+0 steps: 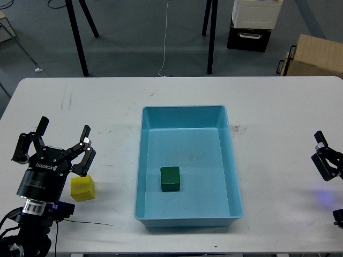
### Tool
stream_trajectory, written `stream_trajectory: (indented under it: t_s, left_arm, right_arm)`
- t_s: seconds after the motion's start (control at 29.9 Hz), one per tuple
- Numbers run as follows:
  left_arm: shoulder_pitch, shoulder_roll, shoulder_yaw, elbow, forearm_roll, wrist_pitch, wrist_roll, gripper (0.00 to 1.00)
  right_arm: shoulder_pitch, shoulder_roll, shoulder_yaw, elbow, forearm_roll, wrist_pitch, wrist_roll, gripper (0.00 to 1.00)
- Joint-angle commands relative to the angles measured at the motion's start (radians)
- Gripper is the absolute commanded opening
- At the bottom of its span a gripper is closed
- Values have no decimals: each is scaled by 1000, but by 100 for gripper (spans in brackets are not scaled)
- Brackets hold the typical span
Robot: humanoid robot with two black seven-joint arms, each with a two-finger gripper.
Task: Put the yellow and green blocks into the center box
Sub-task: 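Swing the left gripper up and over toward the yellow cube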
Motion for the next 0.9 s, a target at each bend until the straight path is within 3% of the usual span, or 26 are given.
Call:
stream_trajectory:
  t_s: [0.0, 0.1, 0.17, 0.37, 0.47, 0.53, 0.7, 0.8, 0.87]
  left_arm:
    - [-14, 0, -23, 25, -6, -7, -1, 100]
    - [-22, 0, -95, 35, 3, -7, 16, 100]
    - [-39, 14, -158, 37, 26, -7, 5, 100]
    - [-238, 208, -175, 63, 10, -7, 18, 100]
    - [-296, 395, -156, 66, 16, -7, 37, 100]
    - [-342, 506, -104, 66, 17, -7, 63, 100]
    - [-491, 773, 109, 57, 63, -7, 77, 100]
    - [-682, 865, 310, 57, 138, -7, 93, 100]
    - [-849, 908, 496, 60, 171, -7, 128, 100]
  right_arm:
    - [-15, -48, 4, 0, -2, 0, 0, 99]
    - [-32, -85, 5, 4, -2, 0, 0, 99]
    - [-48, -106, 8, 9, -4, 0, 0, 99]
    - [-65, -115, 27, 9, -8, 0, 0, 99]
    - [-65, -108, 28, 9, -10, 0, 0, 99]
    - [-62, -105, 28, 9, -10, 0, 1, 99]
    - [-54, -89, 36, 10, -11, 0, 1, 99]
    - [-52, -74, 44, 12, -11, 0, 1, 99]
    - [-48, -65, 47, 15, -11, 0, 1, 99]
